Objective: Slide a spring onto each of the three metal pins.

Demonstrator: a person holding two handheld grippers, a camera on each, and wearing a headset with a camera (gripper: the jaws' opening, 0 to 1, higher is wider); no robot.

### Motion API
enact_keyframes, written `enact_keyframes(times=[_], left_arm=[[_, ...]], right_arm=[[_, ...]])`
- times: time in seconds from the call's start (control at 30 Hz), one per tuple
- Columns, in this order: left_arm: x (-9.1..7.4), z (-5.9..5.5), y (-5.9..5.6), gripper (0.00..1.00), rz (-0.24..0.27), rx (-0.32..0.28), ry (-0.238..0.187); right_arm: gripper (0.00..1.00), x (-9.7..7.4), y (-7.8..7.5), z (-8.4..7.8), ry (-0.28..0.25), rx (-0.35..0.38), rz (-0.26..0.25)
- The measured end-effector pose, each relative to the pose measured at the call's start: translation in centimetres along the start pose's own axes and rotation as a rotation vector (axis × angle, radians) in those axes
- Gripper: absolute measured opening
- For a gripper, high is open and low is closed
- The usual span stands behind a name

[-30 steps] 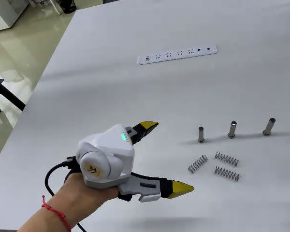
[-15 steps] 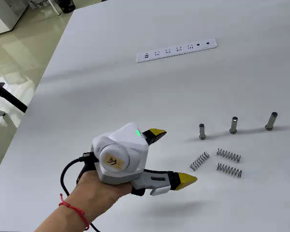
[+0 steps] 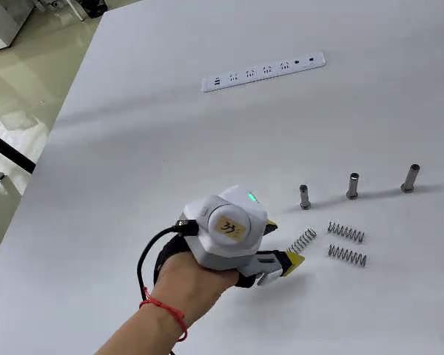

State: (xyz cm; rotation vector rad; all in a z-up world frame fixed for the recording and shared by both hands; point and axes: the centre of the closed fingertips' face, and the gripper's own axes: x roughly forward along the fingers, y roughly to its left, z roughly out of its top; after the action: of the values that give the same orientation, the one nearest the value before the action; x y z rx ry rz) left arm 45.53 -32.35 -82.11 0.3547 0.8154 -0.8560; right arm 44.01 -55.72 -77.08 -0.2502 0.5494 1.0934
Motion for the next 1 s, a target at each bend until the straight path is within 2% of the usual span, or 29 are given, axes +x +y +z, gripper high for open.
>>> enact_keyframes(times=[0.07, 0.17, 0.37, 0.53, 0.73, 1.0], left_arm=[[0.5, -0.4, 0.0, 0.23, 0.006, 0.001, 0.033], [0.9, -0.5, 0.0, 0.18, 0.006, -0.001, 0.048], [1.7, -1.2, 0.1, 0.16, 0.003, -0.008, 0.092], [2.2, -1.7, -0.3, 0.16, -0.012, 0.003, 0.128], [2.3, -2.1, -0.3, 0.14, -0.012, 0.01, 0.146], [2.4, -2.0, -0.1, 0.1, 0.006, 0.031, 0.156]], right_arm=[[0.97, -0.1, -0.1, -0.1, -0.003, 0.004, -0.002], [0.97, -0.2, -0.2, -0.1, -0.003, 0.005, -0.006], [0.97, -0.3, -0.2, -0.3, -0.007, 0.008, -0.007], [0.97, -0.3, -0.4, -0.8, -0.009, 0.013, -0.01], [0.96, -0.4, -0.5, -1.1, -0.01, 0.015, -0.009], [0.96, -0.3, -0.5, -1.2, -0.009, 0.017, -0.009]])
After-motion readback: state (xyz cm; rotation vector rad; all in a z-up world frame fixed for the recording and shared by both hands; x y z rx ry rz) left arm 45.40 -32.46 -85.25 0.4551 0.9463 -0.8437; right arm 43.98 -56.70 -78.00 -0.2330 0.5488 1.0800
